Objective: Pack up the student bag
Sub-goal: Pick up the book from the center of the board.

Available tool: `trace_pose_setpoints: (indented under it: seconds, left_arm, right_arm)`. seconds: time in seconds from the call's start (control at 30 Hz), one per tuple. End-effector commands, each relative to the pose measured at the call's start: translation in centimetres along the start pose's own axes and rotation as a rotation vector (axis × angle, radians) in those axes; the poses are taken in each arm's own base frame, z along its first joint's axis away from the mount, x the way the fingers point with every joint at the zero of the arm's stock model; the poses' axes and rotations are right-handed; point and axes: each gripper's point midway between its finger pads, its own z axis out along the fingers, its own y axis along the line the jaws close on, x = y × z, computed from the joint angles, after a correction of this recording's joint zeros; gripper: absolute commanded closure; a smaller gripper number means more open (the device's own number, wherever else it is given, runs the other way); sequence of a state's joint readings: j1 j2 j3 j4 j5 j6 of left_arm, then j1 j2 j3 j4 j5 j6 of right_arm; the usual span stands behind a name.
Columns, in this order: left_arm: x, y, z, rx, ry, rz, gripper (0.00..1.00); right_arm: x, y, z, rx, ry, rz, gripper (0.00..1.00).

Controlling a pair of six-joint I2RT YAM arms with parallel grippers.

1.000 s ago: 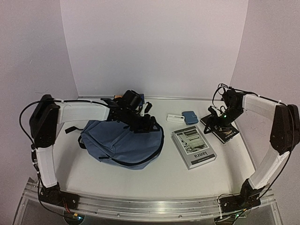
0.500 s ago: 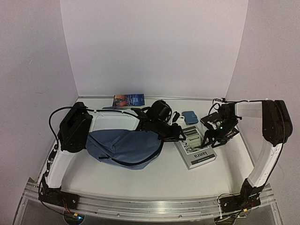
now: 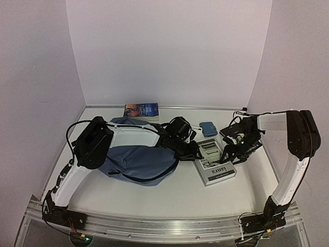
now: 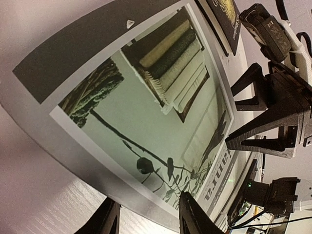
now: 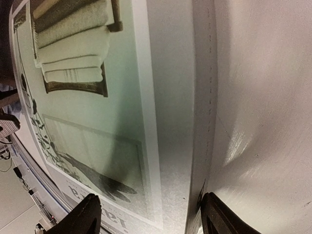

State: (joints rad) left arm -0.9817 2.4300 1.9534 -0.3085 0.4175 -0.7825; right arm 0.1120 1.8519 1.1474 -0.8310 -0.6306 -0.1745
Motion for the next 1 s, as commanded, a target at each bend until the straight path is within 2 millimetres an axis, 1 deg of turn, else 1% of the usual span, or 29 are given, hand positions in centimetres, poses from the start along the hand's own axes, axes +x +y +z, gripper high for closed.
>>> trace_pose_setpoints:
  seconds: [0.0, 0.03, 0.2, 0.3, 0.33, 0.4, 0.5, 0.67, 0.8, 0.97]
  left_arm:
    - [-1.8, -2.5, -0.3, 0.086, -0.043, 0.011, 0.63]
    - [-1.8, -2.8, -0.3, 0.103, -0.043, 0.013, 0.66]
    - [-2.0, -4.0, -1.1, 0.158, -0.066, 0.023, 0.84]
    - [-2.1, -4.2, -1.7, 0.169, -0.082, 0.03, 0.98]
    - [-2.1, -4.2, -1.8, 0.168, -0.085, 0.033, 0.99]
    - [-2.2, -4.5, -2.1, 0.172, -0.092, 0.039, 1.0]
    - [-2.2, -4.9, -2.8, 0.187, -0.106, 0.053, 1.0]
    - [-2.3, -5.9, -4.9, 0.224, -0.172, 0.113, 1.0]
    - [-2.0, -6.3, -6.0, 0.264, -0.18, 0.149, 1.0]
    - [-1.3, -7.3, -7.1, 0.343, -0.176, 0.189, 1.0]
  right_arm:
    - [0.4, 0.7, 0.3, -0.037, 0.01, 0.004, 0.31]
    - [0.5, 0.7, 0.3, -0.037, 0.011, 0.001, 0.31]
    - [0.6, 1.3, 0.2, -0.054, 0.008, -0.01, 0.32]
    - [0.2, 2.0, -0.2, -0.078, -0.01, -0.014, 0.31]
    - [-0.1, 2.2, -0.5, -0.081, -0.021, -0.016, 0.3]
    - [-0.4, 2.6, -1.2, -0.082, -0.045, -0.026, 0.26]
    - [-1.1, 3.0, -2.4, -0.084, -0.085, -0.027, 0.16]
    - [-2.2, 3.9, -4.9, -0.152, -0.165, -0.028, 0.03]
    - [-2.5, 5.1, -6.2, -0.23, -0.212, -0.071, 0.02]
    - [-1.9, 7.0, -6.4, -0.351, -0.23, -0.157, 0.02]
